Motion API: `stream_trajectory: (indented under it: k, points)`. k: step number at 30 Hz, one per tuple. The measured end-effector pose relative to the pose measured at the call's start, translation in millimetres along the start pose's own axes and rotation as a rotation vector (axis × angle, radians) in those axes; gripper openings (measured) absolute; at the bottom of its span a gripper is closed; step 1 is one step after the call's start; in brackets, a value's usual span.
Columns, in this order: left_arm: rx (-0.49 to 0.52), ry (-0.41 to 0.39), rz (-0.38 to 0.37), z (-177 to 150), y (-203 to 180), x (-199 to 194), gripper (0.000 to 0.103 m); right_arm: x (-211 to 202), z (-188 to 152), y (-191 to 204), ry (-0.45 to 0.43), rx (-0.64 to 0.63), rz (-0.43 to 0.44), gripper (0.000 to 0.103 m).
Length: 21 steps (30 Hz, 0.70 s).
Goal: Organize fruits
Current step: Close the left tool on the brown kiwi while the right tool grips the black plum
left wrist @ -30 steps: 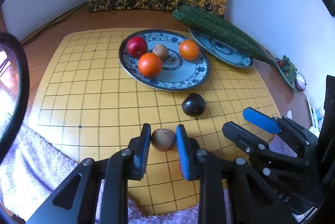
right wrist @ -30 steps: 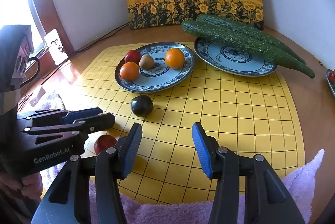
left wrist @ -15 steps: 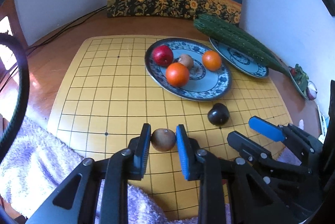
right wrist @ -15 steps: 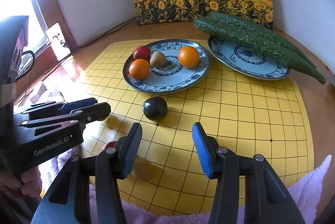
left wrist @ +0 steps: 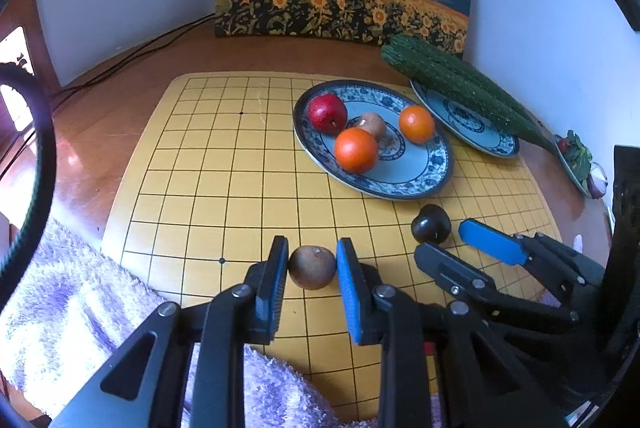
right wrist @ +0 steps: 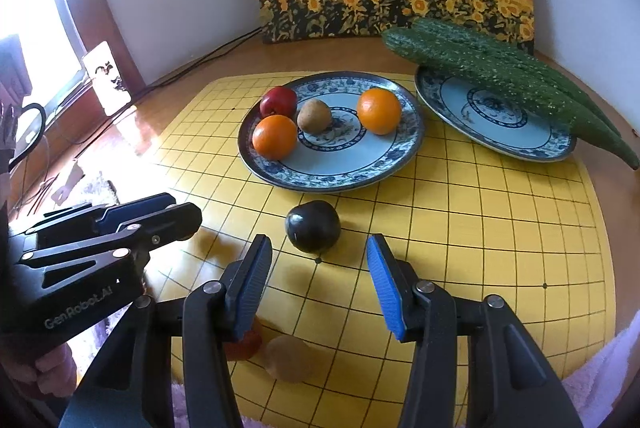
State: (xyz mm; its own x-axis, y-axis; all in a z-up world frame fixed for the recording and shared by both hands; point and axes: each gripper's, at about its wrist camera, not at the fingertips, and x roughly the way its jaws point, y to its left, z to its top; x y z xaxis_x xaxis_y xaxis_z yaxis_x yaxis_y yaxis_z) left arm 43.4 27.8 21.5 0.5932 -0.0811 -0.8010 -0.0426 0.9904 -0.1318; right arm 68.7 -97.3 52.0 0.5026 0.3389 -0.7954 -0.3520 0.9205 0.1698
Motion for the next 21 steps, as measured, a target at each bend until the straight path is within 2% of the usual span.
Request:
stream_trajectory:
  k: [12,21]
  points:
    - [0.005,0.001,-0.003,3.3,-0.6,1.3,0.026,10.1,5.3,2.4,0.008,0.006,0.009,0.031]
    - [0.006,-0.008,-0.003,3.8,-1.6,-3.0,0.026,5.7,3.7,1.3,-0.006,0.009,0.020,0.030]
